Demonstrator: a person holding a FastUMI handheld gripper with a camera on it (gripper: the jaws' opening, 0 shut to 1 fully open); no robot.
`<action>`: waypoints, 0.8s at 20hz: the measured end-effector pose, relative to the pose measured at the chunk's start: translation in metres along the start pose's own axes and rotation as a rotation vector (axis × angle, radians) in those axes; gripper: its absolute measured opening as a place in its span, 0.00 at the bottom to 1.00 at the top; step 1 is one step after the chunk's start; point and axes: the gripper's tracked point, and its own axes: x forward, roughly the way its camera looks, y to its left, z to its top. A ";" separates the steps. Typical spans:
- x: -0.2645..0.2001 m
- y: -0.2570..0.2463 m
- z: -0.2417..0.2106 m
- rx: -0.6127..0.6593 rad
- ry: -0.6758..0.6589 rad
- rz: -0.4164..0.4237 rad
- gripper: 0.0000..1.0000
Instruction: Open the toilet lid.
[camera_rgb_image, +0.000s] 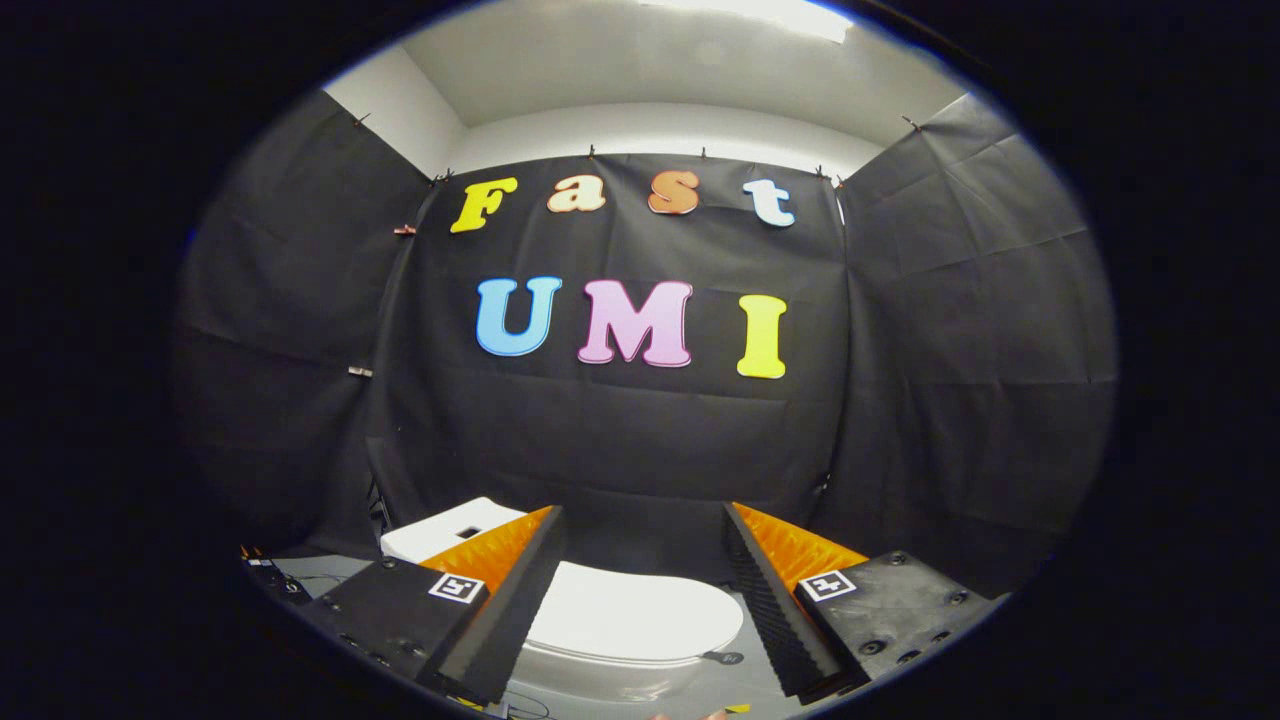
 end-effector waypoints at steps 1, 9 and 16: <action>0.005 0.000 -0.013 0.018 0.018 0.019 0.98; 0.039 -0.033 -0.130 0.311 0.212 0.118 0.99; 0.077 -0.102 -0.214 0.539 0.307 0.078 0.99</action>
